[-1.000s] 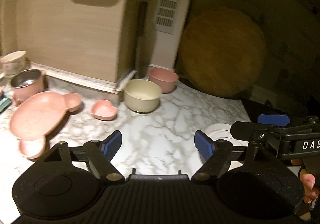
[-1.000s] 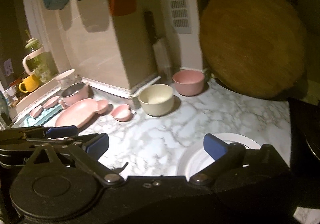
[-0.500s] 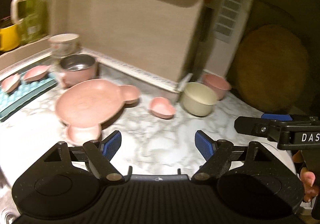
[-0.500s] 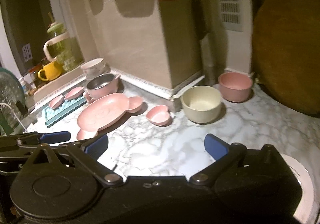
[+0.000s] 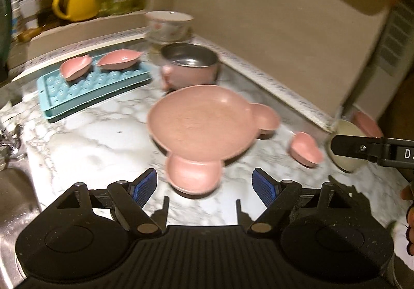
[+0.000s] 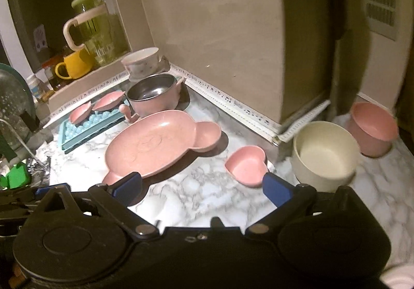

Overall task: Organize plates and bowls
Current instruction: 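Reach both grippers to the pink bear-shaped plate and close on its rim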

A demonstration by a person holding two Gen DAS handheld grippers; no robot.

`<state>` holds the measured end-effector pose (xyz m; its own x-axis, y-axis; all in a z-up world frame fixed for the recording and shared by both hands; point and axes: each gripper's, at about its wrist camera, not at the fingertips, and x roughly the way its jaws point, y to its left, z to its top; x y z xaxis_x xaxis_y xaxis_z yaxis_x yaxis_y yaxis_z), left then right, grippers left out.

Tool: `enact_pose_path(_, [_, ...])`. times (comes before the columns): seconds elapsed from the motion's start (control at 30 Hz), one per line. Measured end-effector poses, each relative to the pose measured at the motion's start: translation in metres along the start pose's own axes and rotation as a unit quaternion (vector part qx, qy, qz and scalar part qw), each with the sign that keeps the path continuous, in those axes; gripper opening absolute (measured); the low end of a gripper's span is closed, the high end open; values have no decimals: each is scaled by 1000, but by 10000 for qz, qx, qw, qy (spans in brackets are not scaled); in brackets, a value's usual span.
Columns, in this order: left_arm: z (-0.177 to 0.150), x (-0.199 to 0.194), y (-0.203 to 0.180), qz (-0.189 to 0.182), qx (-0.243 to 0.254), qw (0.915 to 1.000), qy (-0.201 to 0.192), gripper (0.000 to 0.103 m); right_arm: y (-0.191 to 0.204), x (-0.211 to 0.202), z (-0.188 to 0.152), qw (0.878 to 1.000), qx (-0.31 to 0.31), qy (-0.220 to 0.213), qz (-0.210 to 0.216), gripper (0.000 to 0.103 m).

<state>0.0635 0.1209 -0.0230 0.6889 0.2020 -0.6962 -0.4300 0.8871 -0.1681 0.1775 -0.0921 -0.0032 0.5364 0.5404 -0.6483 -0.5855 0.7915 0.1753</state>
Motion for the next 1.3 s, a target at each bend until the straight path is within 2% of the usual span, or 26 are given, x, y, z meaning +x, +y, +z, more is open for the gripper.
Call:
enact_pose_path(0.23, [17, 31, 23, 410, -356, 9985, 78, 80, 1, 51, 17, 9991, -112, 368, 162, 92])
enact_pose_path(0.4, [26, 49, 34, 654, -526, 9964, 132, 80, 3, 83, 34, 9981, -373, 481, 119, 86])
enact_pose_path(0.57, [23, 63, 37, 645, -614, 9956, 304, 80, 6, 112, 57, 9964, -681, 493, 78, 76])
enact_pose_path(0.7, [19, 67, 34, 610, -614, 9954, 399, 80, 15, 138, 72, 9914, -1126, 629, 227, 71])
enact_pose_path(0.8, [26, 72, 36, 714, -652, 9947, 364, 80, 23, 157, 77, 9868, -1426, 728, 245, 63])
enact_pose_path(0.87, [31, 77, 39, 740, -689, 9943, 334, 80, 24, 169, 80, 9847, -1507, 833, 271, 54])
enact_pose_path(1.0, [35, 89, 42, 799, -739, 9934, 357, 80, 25, 189, 85, 9822, -1585, 964, 306, 46])
enact_pose_path(1.07, [36, 94, 42, 813, -767, 9931, 362, 73, 25, 197, 86, 9808, -1624, 1034, 313, 38])
enact_pose_path(1.2, [38, 101, 43, 725, -782, 9934, 410, 61, 25, 209, 86, 9785, -1662, 1166, 368, 31])
enact_pose_path(1.23, [38, 102, 43, 704, -805, 9934, 418, 57, 24, 211, 85, 9783, -1660, 1187, 362, 27])
enact_pose_path(1.3, [39, 104, 45, 671, -848, 9931, 454, 45, 23, 214, 85, 9777, -1659, 1228, 374, 23])
